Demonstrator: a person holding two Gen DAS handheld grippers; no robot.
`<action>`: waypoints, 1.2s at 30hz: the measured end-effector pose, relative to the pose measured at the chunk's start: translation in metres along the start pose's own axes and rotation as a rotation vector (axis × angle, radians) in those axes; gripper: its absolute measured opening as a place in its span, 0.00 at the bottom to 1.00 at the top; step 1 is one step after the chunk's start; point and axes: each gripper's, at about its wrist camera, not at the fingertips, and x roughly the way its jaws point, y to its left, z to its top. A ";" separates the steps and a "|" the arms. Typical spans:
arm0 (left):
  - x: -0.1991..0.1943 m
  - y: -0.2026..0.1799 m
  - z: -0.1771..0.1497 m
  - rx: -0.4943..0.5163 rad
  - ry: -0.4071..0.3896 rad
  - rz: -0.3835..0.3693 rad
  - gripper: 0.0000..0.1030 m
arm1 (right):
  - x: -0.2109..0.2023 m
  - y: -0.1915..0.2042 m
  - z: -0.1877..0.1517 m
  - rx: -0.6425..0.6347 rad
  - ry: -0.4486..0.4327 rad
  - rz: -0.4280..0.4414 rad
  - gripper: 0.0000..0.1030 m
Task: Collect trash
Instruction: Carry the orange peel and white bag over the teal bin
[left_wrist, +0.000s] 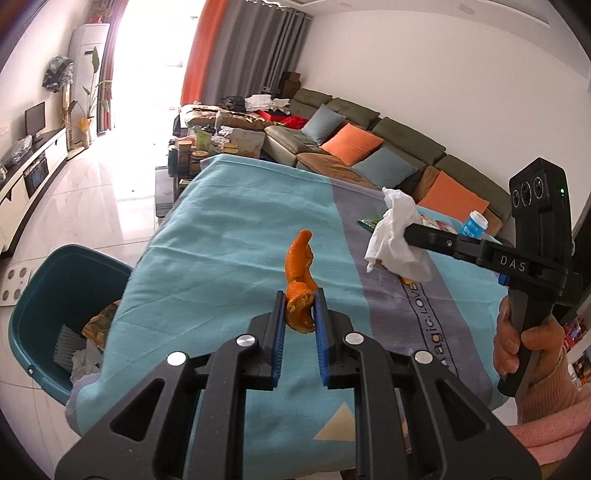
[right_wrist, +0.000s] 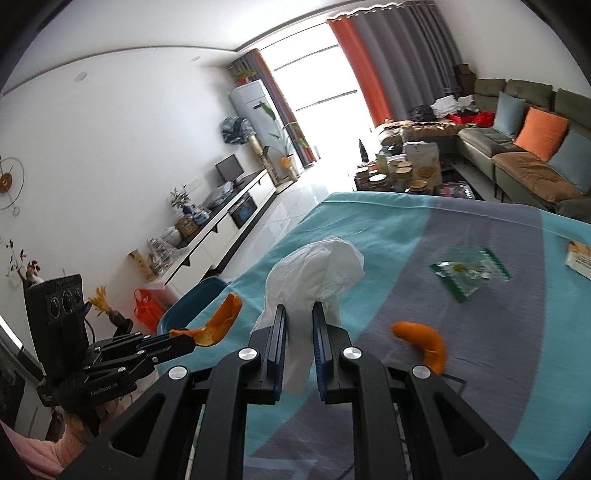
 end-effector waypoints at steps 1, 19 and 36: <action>-0.002 0.002 0.000 -0.004 -0.003 0.005 0.15 | 0.004 0.004 0.000 -0.006 0.007 0.009 0.12; -0.036 0.050 -0.005 -0.089 -0.041 0.108 0.15 | 0.062 0.064 0.001 -0.106 0.104 0.114 0.12; -0.064 0.092 -0.014 -0.165 -0.084 0.220 0.15 | 0.104 0.114 0.004 -0.188 0.181 0.184 0.12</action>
